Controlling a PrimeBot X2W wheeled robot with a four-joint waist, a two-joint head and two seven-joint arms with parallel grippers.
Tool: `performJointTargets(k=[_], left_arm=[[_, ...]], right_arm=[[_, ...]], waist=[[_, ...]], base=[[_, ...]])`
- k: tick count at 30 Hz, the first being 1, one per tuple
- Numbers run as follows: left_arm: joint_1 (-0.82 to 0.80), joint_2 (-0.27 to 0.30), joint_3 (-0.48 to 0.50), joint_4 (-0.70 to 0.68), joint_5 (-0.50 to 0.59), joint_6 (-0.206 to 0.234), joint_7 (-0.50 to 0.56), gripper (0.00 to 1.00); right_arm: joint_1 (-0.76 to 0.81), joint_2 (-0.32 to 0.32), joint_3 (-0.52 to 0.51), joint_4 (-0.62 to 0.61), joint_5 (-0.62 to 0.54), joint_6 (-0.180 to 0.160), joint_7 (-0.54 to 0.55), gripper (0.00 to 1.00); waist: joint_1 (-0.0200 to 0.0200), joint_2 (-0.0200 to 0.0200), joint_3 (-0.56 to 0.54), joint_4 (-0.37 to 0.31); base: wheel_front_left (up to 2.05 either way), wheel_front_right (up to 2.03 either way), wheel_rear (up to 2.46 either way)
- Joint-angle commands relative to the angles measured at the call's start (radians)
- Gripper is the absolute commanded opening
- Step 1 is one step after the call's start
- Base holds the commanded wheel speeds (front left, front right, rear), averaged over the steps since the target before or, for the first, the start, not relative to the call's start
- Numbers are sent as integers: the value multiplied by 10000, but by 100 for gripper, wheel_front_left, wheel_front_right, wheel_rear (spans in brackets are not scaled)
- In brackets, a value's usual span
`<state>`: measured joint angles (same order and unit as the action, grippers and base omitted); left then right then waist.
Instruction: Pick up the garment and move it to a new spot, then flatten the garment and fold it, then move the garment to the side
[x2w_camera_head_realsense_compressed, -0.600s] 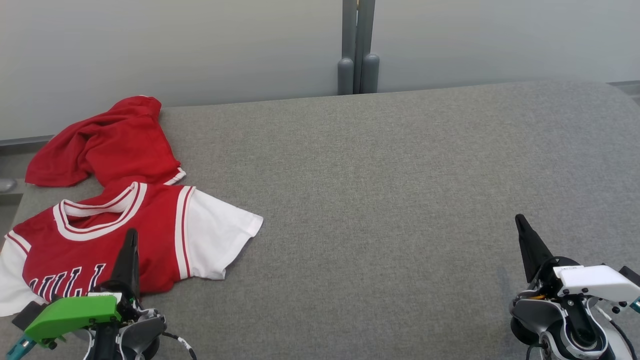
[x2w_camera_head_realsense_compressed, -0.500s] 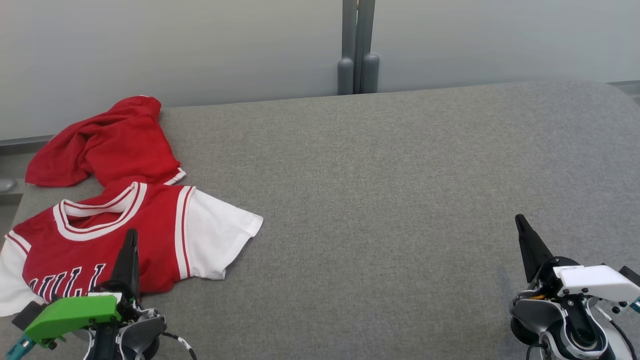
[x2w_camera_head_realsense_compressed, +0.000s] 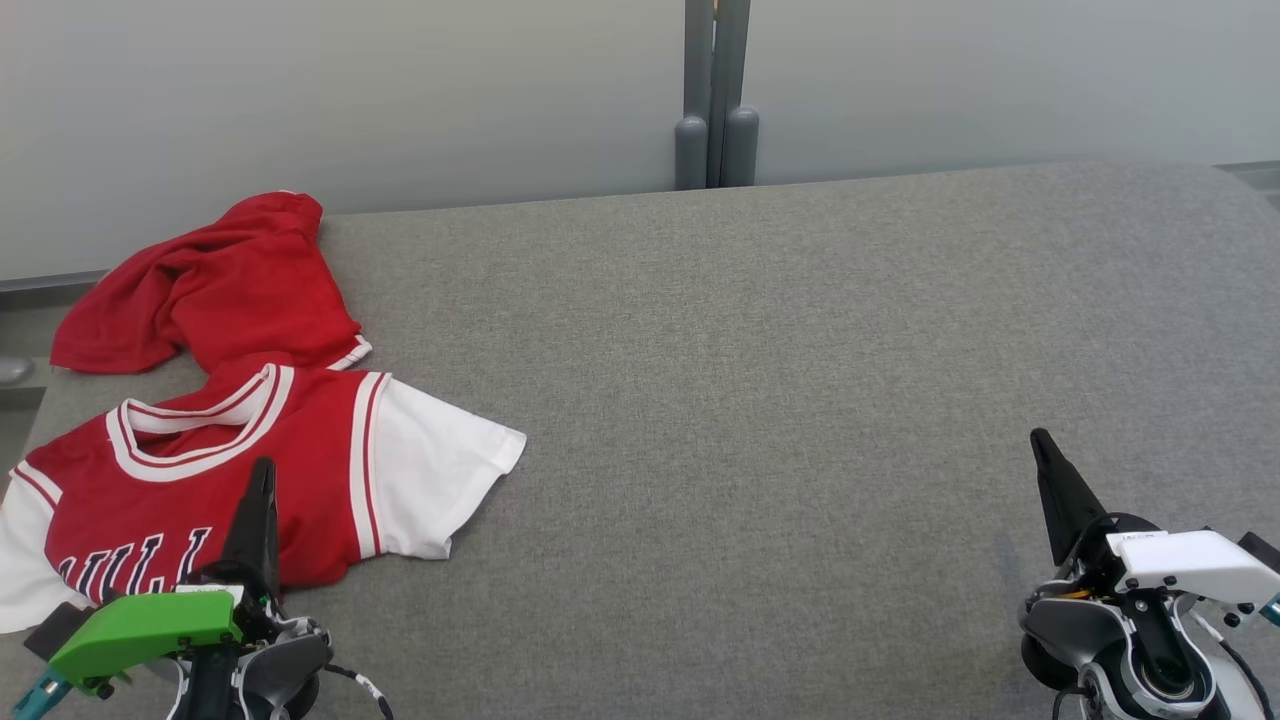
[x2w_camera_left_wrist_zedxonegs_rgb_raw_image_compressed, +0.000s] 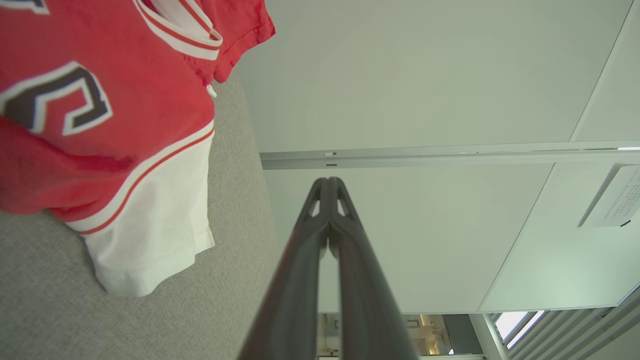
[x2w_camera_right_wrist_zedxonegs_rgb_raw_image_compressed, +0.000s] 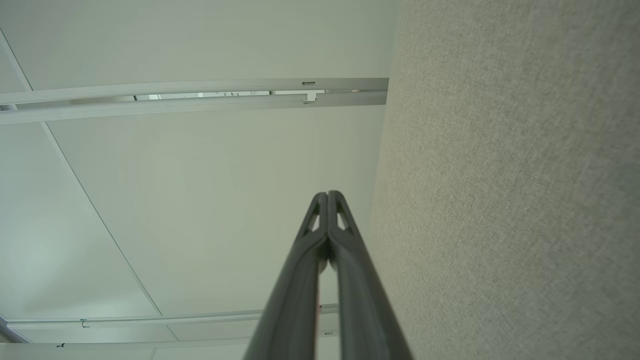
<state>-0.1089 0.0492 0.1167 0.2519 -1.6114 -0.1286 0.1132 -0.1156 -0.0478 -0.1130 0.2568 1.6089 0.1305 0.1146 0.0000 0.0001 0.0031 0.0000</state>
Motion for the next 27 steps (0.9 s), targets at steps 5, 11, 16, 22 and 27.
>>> performJointTargets(k=[5,11,16,22,27], left_arm=[[-138,11,-1,-43,-11,-45,17,0],[217,-41,-61,196,11,25,-44,100],[325,-33,-217,85,78,21,-204,100],[407,78,-476,51,456,16,-551,100],[392,223,-733,153,1154,12,-860,100]], right_arm=[[-108,-54,12,-27,59,5,50,0],[209,68,53,182,-20,-4,-84,100],[280,46,236,93,-227,-3,-352,100],[307,-3,319,3,-1167,-3,-652,100],[327,23,265,-242,-2558,-2,-879,100]], waist=[[0,-1,0,0],[0,-1,2,1],[0,-1,5,-1],[0,-1,6,-11],[0,-1,1,-14]], base=[[0,0,0],[0,0,0],[0,0,0],[0,0,0],[0,0,0]])
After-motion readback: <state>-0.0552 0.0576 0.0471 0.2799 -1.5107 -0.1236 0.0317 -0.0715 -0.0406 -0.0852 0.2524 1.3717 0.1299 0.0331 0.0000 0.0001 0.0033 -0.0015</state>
